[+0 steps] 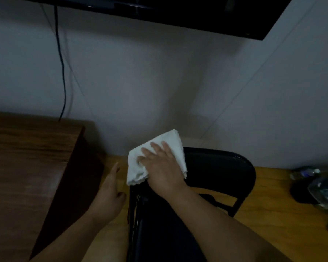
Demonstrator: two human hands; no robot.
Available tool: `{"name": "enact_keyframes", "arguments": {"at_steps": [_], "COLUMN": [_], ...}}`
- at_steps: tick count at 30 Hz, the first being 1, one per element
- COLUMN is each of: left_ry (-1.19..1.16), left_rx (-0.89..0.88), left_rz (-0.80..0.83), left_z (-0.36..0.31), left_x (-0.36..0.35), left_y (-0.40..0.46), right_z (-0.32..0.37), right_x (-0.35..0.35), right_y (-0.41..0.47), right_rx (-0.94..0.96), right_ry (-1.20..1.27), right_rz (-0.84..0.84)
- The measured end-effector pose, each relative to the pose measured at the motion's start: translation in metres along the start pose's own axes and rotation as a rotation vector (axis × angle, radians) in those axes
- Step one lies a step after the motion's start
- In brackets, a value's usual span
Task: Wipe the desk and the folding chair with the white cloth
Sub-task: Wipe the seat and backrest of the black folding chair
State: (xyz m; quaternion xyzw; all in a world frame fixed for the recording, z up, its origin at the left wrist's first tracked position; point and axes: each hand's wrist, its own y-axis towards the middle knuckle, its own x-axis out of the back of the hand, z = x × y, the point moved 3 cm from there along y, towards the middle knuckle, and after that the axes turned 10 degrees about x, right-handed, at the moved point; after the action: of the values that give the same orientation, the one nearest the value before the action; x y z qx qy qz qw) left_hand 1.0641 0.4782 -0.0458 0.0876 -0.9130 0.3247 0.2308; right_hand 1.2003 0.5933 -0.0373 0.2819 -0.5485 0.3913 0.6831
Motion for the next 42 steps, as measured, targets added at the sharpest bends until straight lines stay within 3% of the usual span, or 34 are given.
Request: {"name": "enact_keyframes", "arguments": {"at_steps": [5,8,10,13,16,18,20,23,26,29,30,34,36,39,40,42], "left_ry": [-0.024,-0.038,-0.019,0.022,-0.083,-0.242,-0.362,-0.532,-0.531,-0.321,-0.215,0.148,0.231,0.206,0.192,0.148], "left_rx": [0.011,-0.060,-0.112,-0.185,-0.273,-0.212,-0.146,-0.084,-0.043,-0.122,-0.177,-0.499,-0.622,-0.609,-0.603,-0.571], "left_rz": [0.046,0.050,0.033,-0.034,-0.038,0.118,0.331,0.513,0.404,0.286,0.254,0.270,0.366,0.520,0.531,0.492], "left_z": [-0.020,-0.042,-0.053,-0.071,-0.100,-0.123,-0.141,-0.153,-0.150,-0.143,-0.144,-0.159,-0.168,-0.172,-0.172,-0.167], "left_x": [-0.010,-0.021,-0.028,-0.037,-0.048,-0.057,-0.067,-0.083,-0.097,-0.110,-0.114,-0.150,-0.171,-0.183,-0.181,-0.172], "left_y": [0.000,-0.003,-0.004,-0.005,-0.015,-0.024,-0.031,-0.040,-0.041,-0.043,-0.046,-0.067,-0.080,-0.083,-0.081,-0.074], "right_z": [-0.097,-0.140,-0.155,-0.161,-0.140,-0.118,-0.097,-0.083,-0.085,-0.081,-0.074,-0.033,-0.032,-0.053,-0.066,-0.095], "right_x": [0.034,0.045,0.055,0.083,0.109,0.116,0.117,0.105,0.085,0.073,0.072,0.053,0.052,0.061,0.064,0.069], "right_y": [-0.076,-0.131,-0.154,-0.175,-0.189,-0.193,-0.193,-0.194,-0.201,-0.224,-0.232,-0.229,-0.229,-0.240,-0.251,-0.272], "right_rx": [-0.377,-0.534,-0.695,-0.972,-0.989,-0.911,-0.866,-0.874,-0.965,-1.192,-1.194,-1.044,-1.101,-1.249,-1.279,-1.319], "right_ry": [0.121,0.091,0.230,0.759,1.336,1.686,1.850,1.856,1.618,1.070,1.029,1.583,1.787,1.967,1.954,1.641], "right_rz": [-0.165,-0.184,-0.265,-0.522,-0.774,-0.731,-0.582,-0.450,-0.460,-0.529,-0.591,-0.747,-0.888,-0.989,-1.044,-1.179]}}
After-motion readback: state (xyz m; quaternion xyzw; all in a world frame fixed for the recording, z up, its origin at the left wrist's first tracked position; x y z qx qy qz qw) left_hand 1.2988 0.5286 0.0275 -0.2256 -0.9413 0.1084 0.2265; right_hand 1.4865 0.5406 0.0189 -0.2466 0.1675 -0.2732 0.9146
